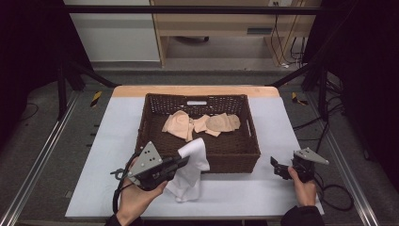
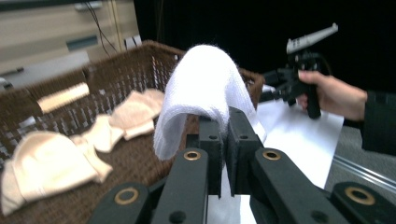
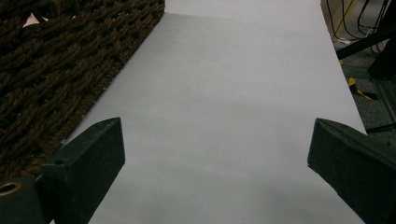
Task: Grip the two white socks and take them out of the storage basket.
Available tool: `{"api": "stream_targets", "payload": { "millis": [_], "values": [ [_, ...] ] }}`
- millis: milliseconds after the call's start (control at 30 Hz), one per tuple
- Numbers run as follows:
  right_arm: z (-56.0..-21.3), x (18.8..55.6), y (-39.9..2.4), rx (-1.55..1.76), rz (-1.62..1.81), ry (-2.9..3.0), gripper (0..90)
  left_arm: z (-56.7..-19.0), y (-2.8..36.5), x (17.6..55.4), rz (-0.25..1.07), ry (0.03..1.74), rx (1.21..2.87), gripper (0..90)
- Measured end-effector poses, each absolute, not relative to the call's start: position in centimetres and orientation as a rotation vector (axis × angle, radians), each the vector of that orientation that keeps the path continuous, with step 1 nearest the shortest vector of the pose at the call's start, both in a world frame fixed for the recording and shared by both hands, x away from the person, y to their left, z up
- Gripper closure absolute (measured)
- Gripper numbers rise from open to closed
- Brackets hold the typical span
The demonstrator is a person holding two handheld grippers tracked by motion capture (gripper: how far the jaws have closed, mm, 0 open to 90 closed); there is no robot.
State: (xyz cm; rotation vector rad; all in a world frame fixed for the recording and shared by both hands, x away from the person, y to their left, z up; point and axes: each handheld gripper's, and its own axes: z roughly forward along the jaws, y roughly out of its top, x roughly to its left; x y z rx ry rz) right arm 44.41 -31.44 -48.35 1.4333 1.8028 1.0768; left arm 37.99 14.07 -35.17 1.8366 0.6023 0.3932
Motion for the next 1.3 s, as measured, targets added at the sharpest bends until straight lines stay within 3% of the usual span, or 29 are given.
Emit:
{"api": "stream_targets", "payload": {
  "millis": [833,1033,1300],
  "values": [
    [-48.3,44.4,-31.4,1.431,1.077,1.802,4.2,-45.2,13.6,39.8,0.3,0.772,2.096,82.0],
    [-48.3,44.4,-31.4,1.429,1.078,1.802,4.2,-45.4,14.0,39.5,0.293,0.788,2.065,58.7],
    [-48.3,44.3,-31.4,1.434,1.085,1.8,4.2,-44.1,16.6,38.7,0.385,0.837,1.961,40.4]
  ]
}}
